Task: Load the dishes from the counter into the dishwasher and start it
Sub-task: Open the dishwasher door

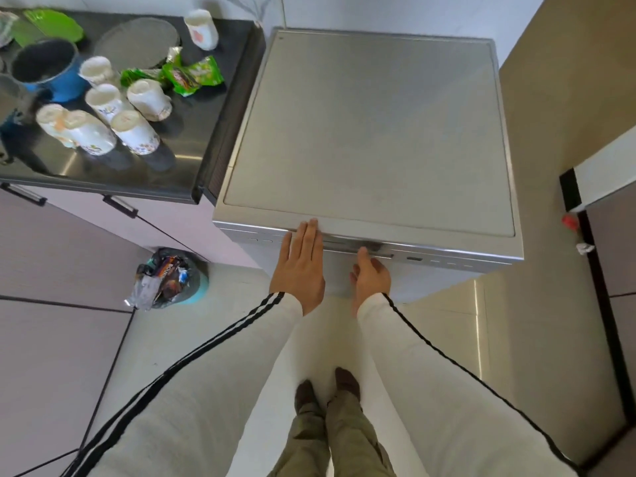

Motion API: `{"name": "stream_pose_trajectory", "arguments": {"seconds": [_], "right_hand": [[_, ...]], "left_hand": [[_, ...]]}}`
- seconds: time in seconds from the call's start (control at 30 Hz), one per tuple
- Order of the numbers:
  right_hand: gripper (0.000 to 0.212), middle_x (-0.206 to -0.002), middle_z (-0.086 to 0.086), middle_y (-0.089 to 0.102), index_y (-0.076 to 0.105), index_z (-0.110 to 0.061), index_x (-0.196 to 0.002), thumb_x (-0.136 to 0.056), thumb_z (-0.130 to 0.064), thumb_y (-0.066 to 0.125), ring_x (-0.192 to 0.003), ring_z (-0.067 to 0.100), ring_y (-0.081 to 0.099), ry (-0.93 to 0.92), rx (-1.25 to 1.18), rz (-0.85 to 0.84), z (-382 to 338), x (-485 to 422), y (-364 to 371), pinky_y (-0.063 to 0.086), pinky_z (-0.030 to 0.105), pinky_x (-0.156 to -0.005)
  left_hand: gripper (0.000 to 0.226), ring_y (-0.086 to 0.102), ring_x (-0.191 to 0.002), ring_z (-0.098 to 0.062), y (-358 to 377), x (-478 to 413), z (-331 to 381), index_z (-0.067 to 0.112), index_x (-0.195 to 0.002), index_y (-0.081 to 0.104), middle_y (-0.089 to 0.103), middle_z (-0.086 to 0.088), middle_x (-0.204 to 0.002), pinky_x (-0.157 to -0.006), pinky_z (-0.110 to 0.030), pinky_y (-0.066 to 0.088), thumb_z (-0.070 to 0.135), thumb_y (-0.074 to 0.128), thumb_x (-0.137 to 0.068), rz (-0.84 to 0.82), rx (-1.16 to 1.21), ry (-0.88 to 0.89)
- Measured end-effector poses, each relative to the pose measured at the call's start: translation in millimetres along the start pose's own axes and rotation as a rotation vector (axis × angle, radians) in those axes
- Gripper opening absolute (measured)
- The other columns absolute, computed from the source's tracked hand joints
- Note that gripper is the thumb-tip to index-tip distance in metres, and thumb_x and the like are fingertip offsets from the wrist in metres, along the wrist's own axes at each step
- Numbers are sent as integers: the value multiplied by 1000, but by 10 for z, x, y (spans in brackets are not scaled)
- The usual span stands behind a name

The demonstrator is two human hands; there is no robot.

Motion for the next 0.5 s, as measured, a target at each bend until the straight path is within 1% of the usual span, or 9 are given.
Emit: {"name": "stream_pose_trajectory", "arguments": {"seconds": [0.03, 0.07, 0.17, 0.23, 0.27, 0.33, 0.4, 0.5], "right_hand": [[48, -123, 4, 63, 54, -12, -129, -90, -34, 71, -112, 17, 61, 82, -174, -41, -3, -48, 0, 50, 34, -101], [49, -125, 3, 63, 55, -11, -132, -90, -32, 71, -116, 16, 59, 127, -292, -72, -6, -72, -7, 48, 34, -104], [45, -126, 2, 64, 57, -11, -133, -91, -22, 70, -123, 19, 57, 183, -463, -135, 26, -109, -5, 45, 34, -107], [40, -121, 6, 64, 59, -9, -129, -91, -16, 69, -124, 22, 57, 207, -536, -194, 25, -123, 16, 45, 34, -106], [35, -119, 7, 65, 60, -9, -125, -91, -15, 68, -122, 23, 58, 218, -569, -227, 4, -121, 46, 45, 34, -106], [27, -112, 6, 66, 63, -13, -114, -89, -11, 69, -116, 23, 60, 219, -636, -260, -47, -119, 113, 46, 34, -105], [27, -112, 5, 66, 63, -15, -110, -85, -9, 71, -112, 22, 60, 211, -663, -262, -68, -124, 143, 47, 34, -104], [30, -114, 7, 68, 64, -14, -113, -85, -11, 73, -108, 21, 65, 211, -639, -240, -67, -123, 152, 53, 34, -94]], "left_hand": [[86, -25, -149, -31, 20, -28, 25, 4, -153, -20, -30, -13, -160, -122, -48, -10, 28, 41, -97, 3, 7, -10], [88, -26, -149, -31, 45, -50, 36, 6, -154, -20, -30, -13, -160, -122, -49, -10, 28, 43, -96, 6, 13, -17], [95, -20, -150, -31, 110, -104, 67, 9, -156, -15, -23, -13, -163, -123, -50, -4, 25, 53, -91, 37, 23, -30], [100, -15, -152, -32, 131, -111, 95, 7, -157, -8, -17, -14, -164, -124, -51, 1, 23, 59, -85, 56, 30, -42], [101, -15, -151, -32, 135, -110, 106, 7, -157, -8, -17, -15, -164, -124, -51, 2, 22, 60, -85, 55, 18, -54], [100, -22, -150, -31, 138, -119, 119, 8, -156, -14, -25, -14, -162, -124, -51, -1, 23, 57, -88, 24, -11, -68], [97, -28, -148, -30, 144, -113, 102, 9, -155, -19, -32, -13, -159, -123, -49, -5, 23, 53, -91, -6, -34, -68], [97, -31, -146, -28, 127, -104, 96, 11, -153, -23, -36, -11, -158, -123, -48, -8, 21, 51, -92, -17, -51, -80]]}}
Point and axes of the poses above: each hand's wrist, its own x-axis away from the middle knuckle, its own y-axis out of the palm, z = x × y, the point moved 2 cm from there along -x, towards the middle knuckle
